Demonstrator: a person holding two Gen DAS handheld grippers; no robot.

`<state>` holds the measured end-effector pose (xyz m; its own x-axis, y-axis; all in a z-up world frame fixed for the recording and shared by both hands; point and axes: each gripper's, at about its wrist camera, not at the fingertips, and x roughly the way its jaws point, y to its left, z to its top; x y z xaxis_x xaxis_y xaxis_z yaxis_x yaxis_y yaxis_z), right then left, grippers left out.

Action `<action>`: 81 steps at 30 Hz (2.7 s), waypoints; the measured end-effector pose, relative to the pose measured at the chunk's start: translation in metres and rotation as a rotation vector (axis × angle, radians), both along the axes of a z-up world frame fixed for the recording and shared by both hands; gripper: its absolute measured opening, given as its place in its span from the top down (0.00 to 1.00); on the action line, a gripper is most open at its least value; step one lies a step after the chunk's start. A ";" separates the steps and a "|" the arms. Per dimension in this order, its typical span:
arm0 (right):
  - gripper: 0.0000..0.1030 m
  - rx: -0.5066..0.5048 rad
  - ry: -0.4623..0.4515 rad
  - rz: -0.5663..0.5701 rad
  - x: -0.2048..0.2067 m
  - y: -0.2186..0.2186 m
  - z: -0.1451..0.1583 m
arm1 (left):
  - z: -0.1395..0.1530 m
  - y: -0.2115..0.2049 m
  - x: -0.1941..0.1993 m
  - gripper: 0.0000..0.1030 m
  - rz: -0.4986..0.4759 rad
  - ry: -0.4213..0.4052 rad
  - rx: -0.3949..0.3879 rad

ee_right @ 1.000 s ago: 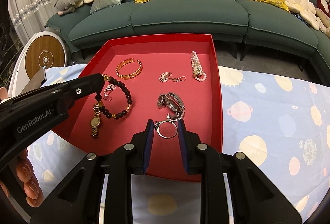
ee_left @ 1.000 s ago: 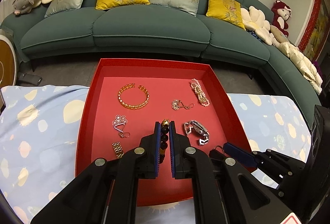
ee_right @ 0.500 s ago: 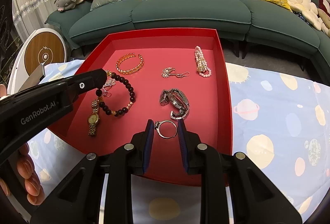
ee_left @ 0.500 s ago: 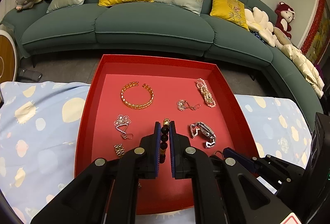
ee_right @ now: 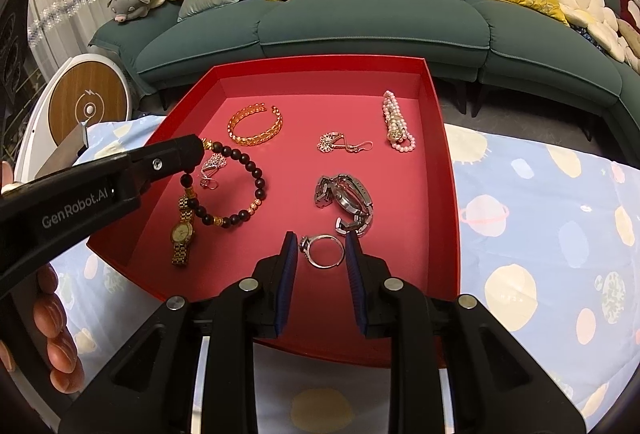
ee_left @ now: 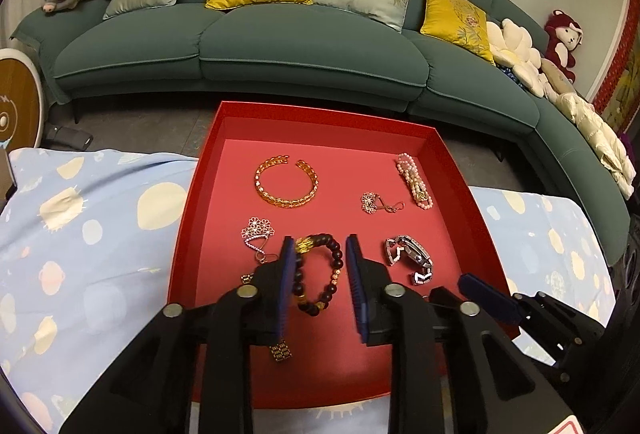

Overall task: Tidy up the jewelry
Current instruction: 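Open both tools to drop the bracelet and rings into the tray, then lift both open tools from the tray back over the sheet, then grasp the gold hoop earring with the right tool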

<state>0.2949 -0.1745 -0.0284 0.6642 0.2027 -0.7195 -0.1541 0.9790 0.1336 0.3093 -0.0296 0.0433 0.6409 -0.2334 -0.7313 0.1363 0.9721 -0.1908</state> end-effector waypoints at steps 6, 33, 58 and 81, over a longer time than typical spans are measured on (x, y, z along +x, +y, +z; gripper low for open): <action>0.64 0.058 -0.078 -0.050 -0.016 -0.016 0.033 | 0.028 0.013 -0.019 0.62 0.040 -0.030 -0.028; 0.57 0.032 -0.079 -0.160 -0.248 -0.051 0.040 | 0.014 0.074 -0.227 0.50 0.051 -0.008 0.087; 0.62 -0.081 0.069 -0.157 -0.254 -0.045 -0.034 | -0.033 0.060 -0.251 0.50 0.029 0.104 0.088; 0.78 -0.085 0.083 -0.133 -0.247 -0.044 -0.041 | -0.039 0.039 -0.246 0.48 0.000 0.114 0.114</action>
